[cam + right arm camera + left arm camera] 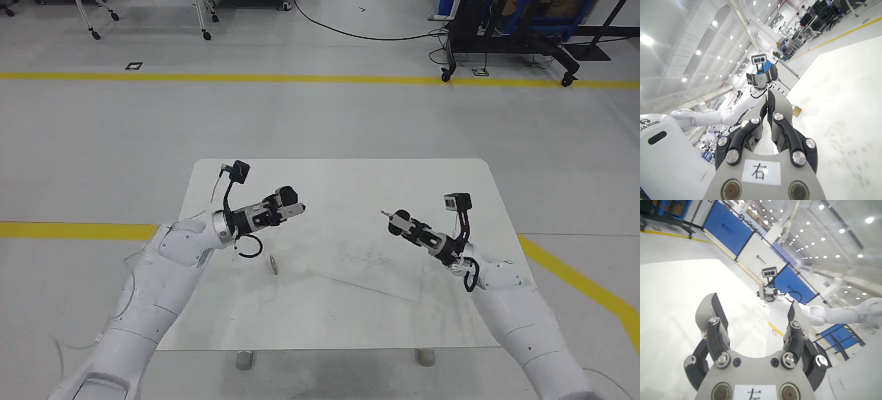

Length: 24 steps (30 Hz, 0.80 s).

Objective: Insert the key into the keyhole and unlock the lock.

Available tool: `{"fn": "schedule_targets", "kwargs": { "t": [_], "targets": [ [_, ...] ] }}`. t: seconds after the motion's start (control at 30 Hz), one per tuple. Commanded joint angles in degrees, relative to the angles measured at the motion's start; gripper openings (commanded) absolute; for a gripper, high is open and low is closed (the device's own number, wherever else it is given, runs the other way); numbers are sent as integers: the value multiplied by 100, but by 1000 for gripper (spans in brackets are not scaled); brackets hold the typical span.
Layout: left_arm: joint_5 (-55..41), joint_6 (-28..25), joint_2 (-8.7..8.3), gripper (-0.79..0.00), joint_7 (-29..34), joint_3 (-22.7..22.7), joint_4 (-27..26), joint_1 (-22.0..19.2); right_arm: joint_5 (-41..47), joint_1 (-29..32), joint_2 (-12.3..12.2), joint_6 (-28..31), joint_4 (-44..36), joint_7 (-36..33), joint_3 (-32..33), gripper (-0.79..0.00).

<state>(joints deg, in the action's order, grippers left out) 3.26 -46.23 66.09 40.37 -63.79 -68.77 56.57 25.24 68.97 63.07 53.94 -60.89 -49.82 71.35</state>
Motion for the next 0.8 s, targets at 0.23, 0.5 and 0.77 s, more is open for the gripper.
{"fn": "schedule_targets", "kwargs": {
  "t": [0.23, 0.5, 0.77],
  "targets": [
    [4174, 3287, -338, 0, 561, -510, -3078, 1669, 7, 69, -38, 9, -17, 47, 134, -785],
    [5169, 4269, -305, -102, 1106, -56, -3230, 1807, 7, 69, -38, 9, -17, 47, 134, -785],
    [5100, 4502, -244, -206, 1138, 169, -2888, 1793, 7, 69, -38, 9, -17, 47, 134, -785]
  ]
}}
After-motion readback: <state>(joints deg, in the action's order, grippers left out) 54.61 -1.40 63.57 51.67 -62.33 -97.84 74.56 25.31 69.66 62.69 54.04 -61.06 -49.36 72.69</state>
